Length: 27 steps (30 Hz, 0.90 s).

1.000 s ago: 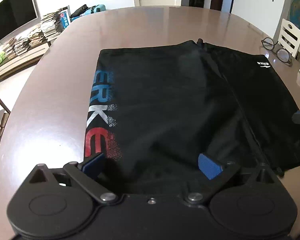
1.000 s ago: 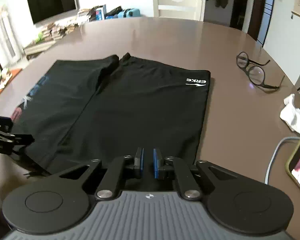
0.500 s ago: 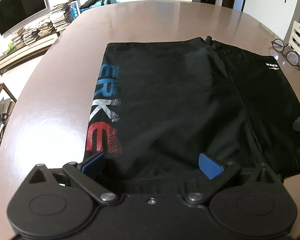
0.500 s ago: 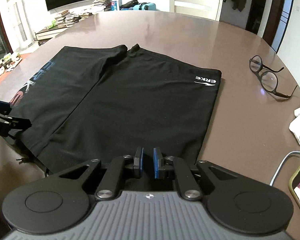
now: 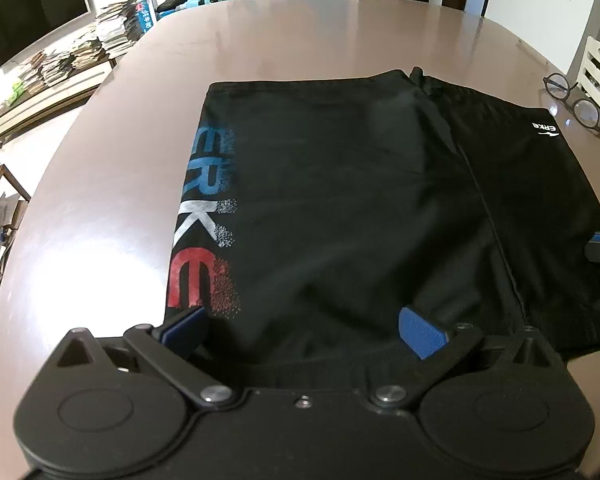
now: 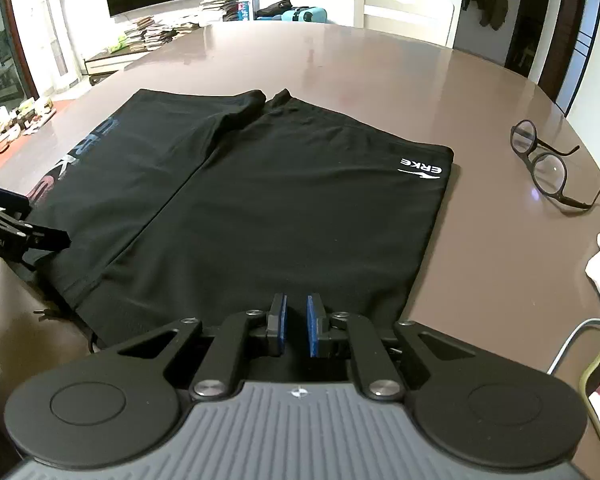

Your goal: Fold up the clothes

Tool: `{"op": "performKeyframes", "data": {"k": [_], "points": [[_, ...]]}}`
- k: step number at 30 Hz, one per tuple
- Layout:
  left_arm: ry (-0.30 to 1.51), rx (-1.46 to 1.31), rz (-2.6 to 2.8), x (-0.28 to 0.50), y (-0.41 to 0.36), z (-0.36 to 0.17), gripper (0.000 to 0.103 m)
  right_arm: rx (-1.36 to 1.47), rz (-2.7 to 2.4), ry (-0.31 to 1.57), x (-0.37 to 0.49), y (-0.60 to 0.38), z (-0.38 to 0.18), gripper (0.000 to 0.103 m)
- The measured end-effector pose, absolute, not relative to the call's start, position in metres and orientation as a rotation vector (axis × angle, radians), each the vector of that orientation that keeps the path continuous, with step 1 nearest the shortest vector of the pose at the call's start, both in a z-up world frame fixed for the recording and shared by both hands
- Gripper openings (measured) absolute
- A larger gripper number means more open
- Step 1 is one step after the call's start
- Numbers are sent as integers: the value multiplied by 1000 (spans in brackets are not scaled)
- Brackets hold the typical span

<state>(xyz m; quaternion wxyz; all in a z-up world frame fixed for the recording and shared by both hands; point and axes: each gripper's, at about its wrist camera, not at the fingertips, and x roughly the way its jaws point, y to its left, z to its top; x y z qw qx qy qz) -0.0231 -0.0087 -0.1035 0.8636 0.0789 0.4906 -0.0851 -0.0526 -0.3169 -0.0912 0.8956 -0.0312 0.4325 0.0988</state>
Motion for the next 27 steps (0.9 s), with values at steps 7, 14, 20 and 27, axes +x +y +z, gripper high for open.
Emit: {"op": "performKeyframes", "data": {"k": [7, 14, 20, 27], "points": [[1027, 165, -185, -22, -9, -104, 103, -62, 205, 895, -53, -317, -91, 11], [1023, 164, -186, -24, -8, -104, 103, -60, 201, 891, -54, -316, -92, 12], [1020, 164, -185, -24, -9, -103, 103, -62, 199, 889, -55, -316, -92, 12], [1020, 163, -183, -23, -10, -103, 103, -61, 199, 889, -55, -317, -92, 12]]}}
